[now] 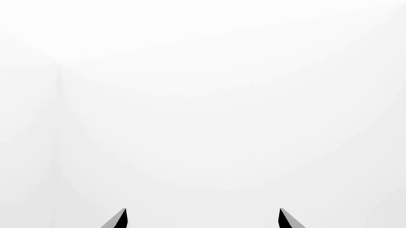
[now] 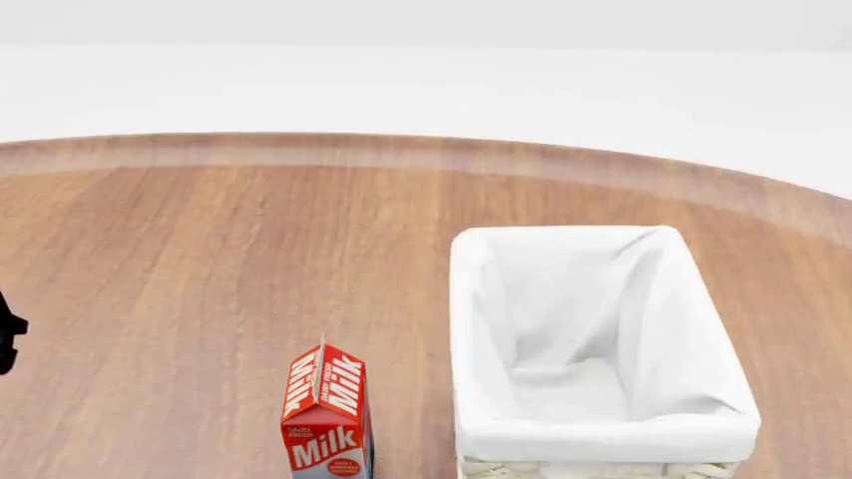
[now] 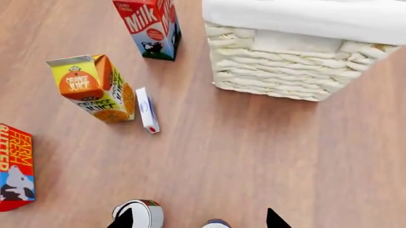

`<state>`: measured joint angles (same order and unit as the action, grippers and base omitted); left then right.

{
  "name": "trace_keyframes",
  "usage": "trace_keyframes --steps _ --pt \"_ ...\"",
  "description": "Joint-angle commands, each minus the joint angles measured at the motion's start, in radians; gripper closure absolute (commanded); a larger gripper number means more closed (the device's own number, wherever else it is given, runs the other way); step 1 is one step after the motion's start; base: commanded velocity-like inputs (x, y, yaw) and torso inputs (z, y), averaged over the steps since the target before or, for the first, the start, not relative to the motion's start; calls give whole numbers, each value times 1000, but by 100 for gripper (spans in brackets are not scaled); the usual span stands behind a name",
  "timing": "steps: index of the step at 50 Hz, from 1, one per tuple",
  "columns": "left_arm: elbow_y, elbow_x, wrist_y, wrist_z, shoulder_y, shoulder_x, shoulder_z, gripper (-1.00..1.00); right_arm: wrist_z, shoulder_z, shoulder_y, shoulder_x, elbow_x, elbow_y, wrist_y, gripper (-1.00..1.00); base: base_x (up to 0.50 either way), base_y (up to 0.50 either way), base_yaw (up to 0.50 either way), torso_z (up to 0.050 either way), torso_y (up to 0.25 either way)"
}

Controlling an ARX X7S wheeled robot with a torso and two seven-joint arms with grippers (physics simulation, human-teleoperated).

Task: Pick up the alphabet soup and the tomato sauce, and put them in the basket.

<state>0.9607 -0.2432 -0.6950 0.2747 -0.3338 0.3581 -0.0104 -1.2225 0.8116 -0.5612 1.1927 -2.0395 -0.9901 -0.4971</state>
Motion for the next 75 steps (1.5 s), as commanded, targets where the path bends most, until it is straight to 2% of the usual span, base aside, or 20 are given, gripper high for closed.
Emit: trace_keyframes --steps 1,13,39,54,75 --pt "-1 -2 7 8 6 5 5 -100 4 30 88 29 64 -8 2 -100 0 0 0 0 0" --pt "-23 3 33 9 11 10 19 -100 -16 26 46 36 19 -9 -39 -100 0 0 0 0 0" --pt "-30 -4 48 21 13 15 26 -100 124 66 207 -4 241 77 -9 -100 0 0 0 0 0" --pt "-28 -12 45 29 9 20 27 -100 176 86 264 -37 316 125 13 -100 0 0 0 0 0" --pt "-30 -18 45 38 6 27 35 -100 238 108 357 -26 405 179 62 -100 0 0 0 0 0"
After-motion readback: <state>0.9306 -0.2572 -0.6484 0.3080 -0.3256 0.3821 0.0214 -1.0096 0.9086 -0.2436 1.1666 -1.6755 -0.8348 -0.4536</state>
